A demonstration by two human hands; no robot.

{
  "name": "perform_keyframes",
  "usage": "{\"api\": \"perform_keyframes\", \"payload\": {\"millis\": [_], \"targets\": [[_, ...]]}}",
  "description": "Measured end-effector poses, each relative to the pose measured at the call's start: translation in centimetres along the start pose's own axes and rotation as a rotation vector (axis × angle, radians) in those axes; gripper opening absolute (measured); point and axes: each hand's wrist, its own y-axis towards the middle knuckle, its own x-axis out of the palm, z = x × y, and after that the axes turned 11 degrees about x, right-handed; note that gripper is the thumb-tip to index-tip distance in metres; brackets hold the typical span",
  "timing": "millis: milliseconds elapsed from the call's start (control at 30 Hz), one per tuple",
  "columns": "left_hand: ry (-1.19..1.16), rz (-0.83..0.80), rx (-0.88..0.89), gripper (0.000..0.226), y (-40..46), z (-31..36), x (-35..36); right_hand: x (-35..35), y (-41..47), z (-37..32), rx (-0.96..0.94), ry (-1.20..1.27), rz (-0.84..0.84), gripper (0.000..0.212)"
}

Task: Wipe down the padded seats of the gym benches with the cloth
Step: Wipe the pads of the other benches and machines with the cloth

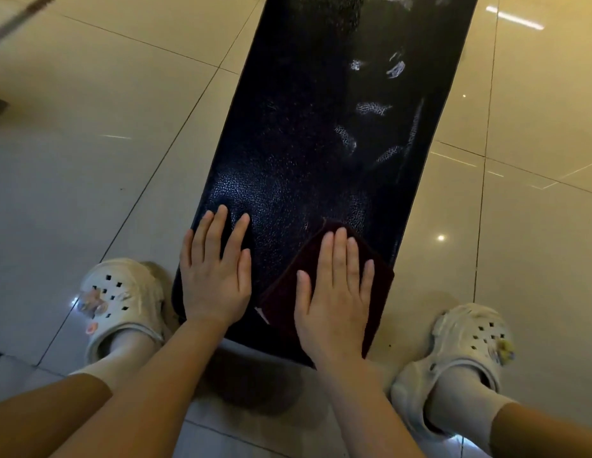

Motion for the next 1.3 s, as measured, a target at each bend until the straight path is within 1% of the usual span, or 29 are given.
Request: {"api": "perform_keyframes", "payload": {"millis": [100,167,233,333,433,500,567,667,767,833,1000,1067,1133,1233,1300], "targets": [[0.012,-0.008,0.001,0.05,0.0,0.0,-0.1,-0.9,5.2,-1.0,-0.046,0.01,-0.007,0.063],[0.016,-0.009,-0.001,0.05,0.0,0.0,-0.1,-1.1,6.8,-0.9,-0.079,-0.018,-0.008,0.064],[0.014,-0.022,-0.001,0.05,-0.1,0.0,-0.2,-0.9,5.4,-0.2,-0.04,-0.025,0.01,0.064],[0.013,-0.024,-0.003,0.05,0.0,0.1,-0.2,-0.1,0.1,1.3,0.059,-0.027,0.017,0.064],[0.0,-0.03,-0.012,0.05,0.2,0.0,-0.3,0.3,-2.9,2.0,0.048,-0.05,-0.009,0.065],[0.007,-0.023,-0.017,0.05,0.1,0.1,-0.2,0.3,-1.5,1.7,0.067,-0.055,0.013,0.067],[-0.007,-0.017,-0.02,0.05,-0.1,0.2,-0.1,-0.3,2.0,1.6,0.099,-0.069,0.046,0.069],[-0.012,-0.013,-0.017,0.05,0.0,0.0,0.0,-1.4,7.5,2.0,0.16,-0.042,0.003,0.069],[-0.014,-0.019,-0.024,0.051,-0.1,0.0,0.0,-1.5,7.6,1.7,0.161,-0.037,0.038,0.068],[-0.01,-0.02,-0.025,0.051,0.0,0.2,0.1,-1.0,5.5,1.2,0.122,-0.057,0.042,0.067],[-0.01,-0.025,-0.01,0.052,0.1,0.0,0.0,0.2,-1.3,0.1,-0.109,-0.072,-0.059,0.063],[0.003,-0.022,-0.003,0.051,-0.1,0.0,0.0,0.5,-2.1,0.4,-0.173,-0.059,-0.078,0.063],[0.003,-0.018,0.001,0.051,0.0,0.0,0.0,0.3,-0.4,1.3,-0.199,-0.072,-0.053,0.065],[0.0,-0.015,-0.007,0.051,0.0,0.0,0.0,-0.7,4.7,2.7,-0.085,-0.084,0.027,0.067],[-0.005,-0.011,-0.012,0.051,0.0,0.0,0.0,-1.5,7.6,3.3,-0.003,-0.059,0.035,0.068]]}}
